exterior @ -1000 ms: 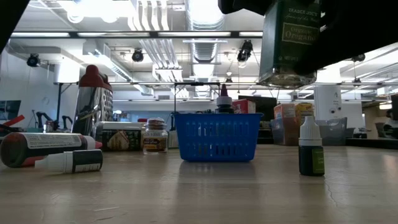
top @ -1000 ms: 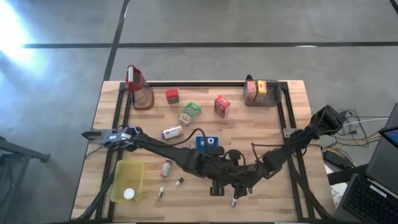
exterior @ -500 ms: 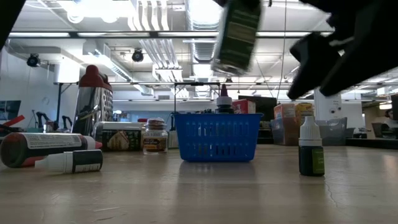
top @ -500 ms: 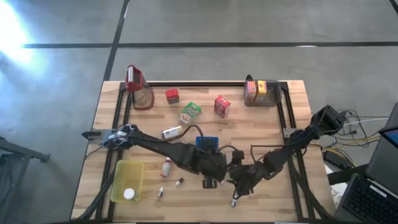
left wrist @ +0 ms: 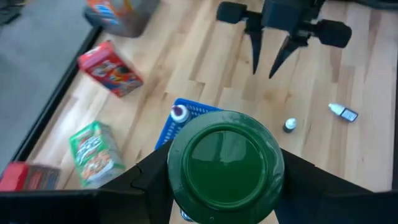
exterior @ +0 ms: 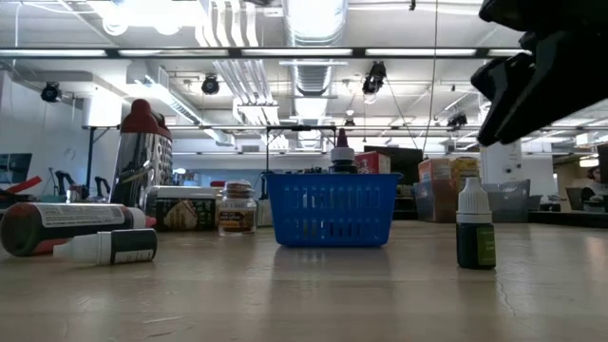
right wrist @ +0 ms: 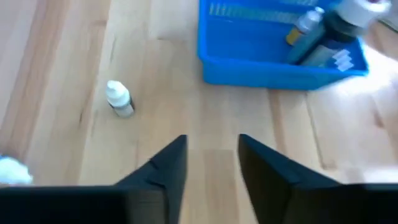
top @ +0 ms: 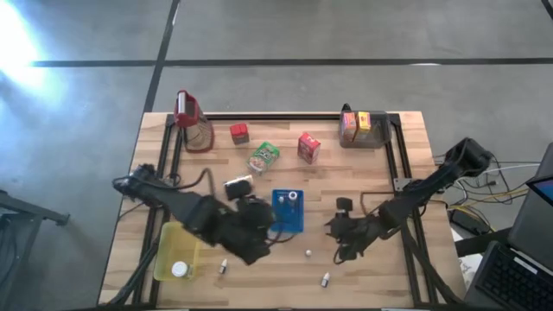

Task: Pick & Place Kitchen Items
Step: Put the green seasoning bottle into the yellow bin

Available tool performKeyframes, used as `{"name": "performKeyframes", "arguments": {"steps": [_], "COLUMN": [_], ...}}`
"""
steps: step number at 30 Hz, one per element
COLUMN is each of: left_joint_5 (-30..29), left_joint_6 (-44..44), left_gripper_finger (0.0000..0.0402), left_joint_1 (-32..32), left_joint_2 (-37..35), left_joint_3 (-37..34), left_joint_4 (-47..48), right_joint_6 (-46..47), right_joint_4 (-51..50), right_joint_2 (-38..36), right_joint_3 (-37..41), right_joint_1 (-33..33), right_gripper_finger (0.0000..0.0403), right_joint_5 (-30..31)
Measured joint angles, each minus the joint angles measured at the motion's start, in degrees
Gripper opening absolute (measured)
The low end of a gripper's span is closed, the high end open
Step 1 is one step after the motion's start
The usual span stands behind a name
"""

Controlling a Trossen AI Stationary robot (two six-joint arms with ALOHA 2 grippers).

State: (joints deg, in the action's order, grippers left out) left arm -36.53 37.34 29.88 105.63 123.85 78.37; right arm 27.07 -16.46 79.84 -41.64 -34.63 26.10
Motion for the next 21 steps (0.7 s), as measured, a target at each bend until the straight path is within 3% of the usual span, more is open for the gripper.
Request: {"name": "performKeyframes", "arguments": {"steps": [6,9,21], "left_joint_5": [-4.92,-7.68,-8.37], "left_joint_6": [9.27,13.34,26.26], "left_gripper_finger": [0.0211,0.0208,0.0211], "left_joint_1": [5.18,7.53,15.83], "left_joint_2": [-5.48,-8.4,-25.93], "left_joint_3": [-7.31,-11.64,-34.99], "left_joint_4": [4.34,7.53,8.58], "right_joint_6": [2.24,2.57,11.04], "right_joint_4": [2.87,6.37,11.31], "right_joint_2": [-11.05,-16.92,-35.46], "right_joint_3": [9.09,14.52,28.79], "right_joint_1": [0.02,0.03,0.04], "right_gripper_finger": [0.0019,0.0014,0.001], "right_joint_5": [1.26,2.26,2.5]}}
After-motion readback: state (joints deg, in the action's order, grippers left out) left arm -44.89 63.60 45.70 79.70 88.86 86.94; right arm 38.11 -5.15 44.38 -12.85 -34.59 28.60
